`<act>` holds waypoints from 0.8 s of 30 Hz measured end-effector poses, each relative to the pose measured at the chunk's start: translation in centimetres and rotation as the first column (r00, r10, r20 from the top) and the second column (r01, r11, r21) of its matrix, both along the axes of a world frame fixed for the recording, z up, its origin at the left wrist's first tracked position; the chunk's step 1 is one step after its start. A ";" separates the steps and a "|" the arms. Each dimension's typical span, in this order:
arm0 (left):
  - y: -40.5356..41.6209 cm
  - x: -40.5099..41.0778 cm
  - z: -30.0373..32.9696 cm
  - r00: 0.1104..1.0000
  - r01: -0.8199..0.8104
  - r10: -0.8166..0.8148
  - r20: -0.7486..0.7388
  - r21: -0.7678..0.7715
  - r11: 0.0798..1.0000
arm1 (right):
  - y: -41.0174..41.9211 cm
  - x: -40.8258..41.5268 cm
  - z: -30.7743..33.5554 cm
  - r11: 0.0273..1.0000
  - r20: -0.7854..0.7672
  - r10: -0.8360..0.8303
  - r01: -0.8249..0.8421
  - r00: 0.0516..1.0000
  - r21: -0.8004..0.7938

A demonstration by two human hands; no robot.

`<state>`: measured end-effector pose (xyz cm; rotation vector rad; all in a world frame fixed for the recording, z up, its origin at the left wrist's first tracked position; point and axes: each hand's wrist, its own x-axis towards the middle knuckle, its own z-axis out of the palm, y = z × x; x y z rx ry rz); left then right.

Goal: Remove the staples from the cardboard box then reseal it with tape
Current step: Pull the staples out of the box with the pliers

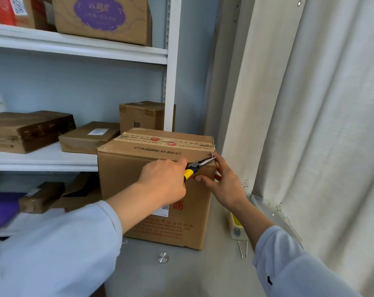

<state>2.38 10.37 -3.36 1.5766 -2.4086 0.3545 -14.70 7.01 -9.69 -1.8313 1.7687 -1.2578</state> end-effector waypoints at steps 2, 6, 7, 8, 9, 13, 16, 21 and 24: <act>-0.5 0.5 1.1 0.998 0.001 -0.001 0.058 -0.009 1.000 | 0.0 0.0 0.1 1.000 -0.002 0.003 -0.003 1.000 0.009; -1.0 0.8 3.3 0.987 0.032 -0.030 0.160 -0.012 0.999 | 0.0 0.0 0.2 1.000 -0.006 0.014 -0.014 1.000 0.024; -1.1 0.8 3.5 0.985 0.039 -0.039 0.171 -0.001 0.999 | -0.1 -0.1 0.1 1.000 -0.004 0.015 -0.015 1.000 0.024; -1.3 0.9 3.7 0.984 0.047 -0.048 0.174 0.009 0.999 | -0.1 -0.1 0.1 1.000 -0.003 0.016 -0.016 1.000 0.023; -1.4 1.0 3.7 0.983 0.054 -0.056 0.172 0.019 0.998 | -0.1 -0.1 0.1 1.000 -0.003 0.013 -0.013 1.000 0.024; -1.4 1.1 2.6 0.995 0.048 -0.052 0.085 0.048 0.998 | -0.2 -0.1 -0.1 1.000 -0.015 0.000 0.000 1.000 0.013; -0.8 0.8 0.9 0.999 0.028 -0.027 -0.029 0.055 0.998 | -0.3 -0.2 -0.2 1.000 -0.025 -0.012 0.012 1.000 0.001; -0.2 0.4 -0.1 0.999 0.002 0.000 -0.047 0.047 0.999 | -0.3 -0.1 -0.1 1.000 -0.021 -0.011 0.011 1.000 0.001; -0.4 0.7 1.2 0.999 -0.013 0.013 0.039 0.012 1.000 | -0.3 -0.1 -0.2 1.000 -0.019 -0.009 0.009 1.000 0.011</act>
